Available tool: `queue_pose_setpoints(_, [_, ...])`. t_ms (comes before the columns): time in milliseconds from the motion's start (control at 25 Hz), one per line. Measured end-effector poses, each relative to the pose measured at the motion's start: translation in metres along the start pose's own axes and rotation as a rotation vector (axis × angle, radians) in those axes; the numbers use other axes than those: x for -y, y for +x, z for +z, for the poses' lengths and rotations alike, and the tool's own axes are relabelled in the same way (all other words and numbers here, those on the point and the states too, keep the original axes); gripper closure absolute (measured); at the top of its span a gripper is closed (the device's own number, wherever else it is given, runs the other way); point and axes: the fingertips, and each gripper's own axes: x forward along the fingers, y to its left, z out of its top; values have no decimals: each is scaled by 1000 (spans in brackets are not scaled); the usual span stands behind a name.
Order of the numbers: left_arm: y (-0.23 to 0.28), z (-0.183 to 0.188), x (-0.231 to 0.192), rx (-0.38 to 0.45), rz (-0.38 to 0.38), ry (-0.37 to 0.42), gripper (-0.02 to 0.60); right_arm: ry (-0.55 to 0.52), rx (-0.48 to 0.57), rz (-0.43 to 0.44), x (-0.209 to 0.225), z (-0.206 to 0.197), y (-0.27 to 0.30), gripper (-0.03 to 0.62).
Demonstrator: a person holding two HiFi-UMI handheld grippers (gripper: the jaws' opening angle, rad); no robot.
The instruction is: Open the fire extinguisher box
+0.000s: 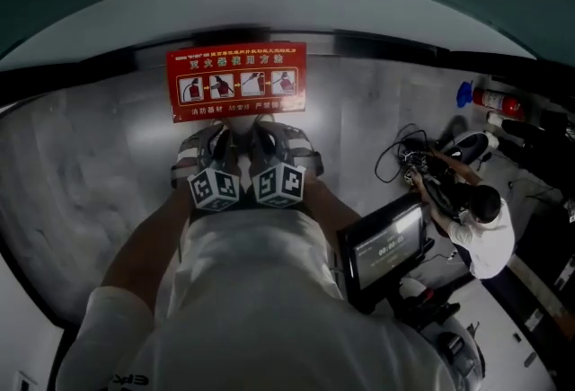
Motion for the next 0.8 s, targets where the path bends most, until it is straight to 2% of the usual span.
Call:
queue_pose_setpoints(40, [4, -5, 1, -14, 4, 12, 473, -19, -10, 3, -4, -3, 5, 526])
queue_pose_setpoints(120, [12, -14, 4, -33, 14, 47, 417, -44, -32, 12, -12, -9, 14, 481])
queue_pose_setpoints(280, [33, -22, 6, -38, 34, 129, 386, -100, -71, 18, -22, -22, 33, 405])
queue_pose_setpoints(400, [44, -25, 5, -42, 68, 190, 331, -157, -83, 8, -27, -27, 44, 376])
queue_pose_setpoints(560, [57, -29, 6, -40, 113, 282, 288, -200, -98, -10, -31, -34, 56, 346])
queue_pose_setpoints(800, [71, -25, -1, -14, 180, 360, 304, -221, -88, -10, -34, -33, 63, 338])
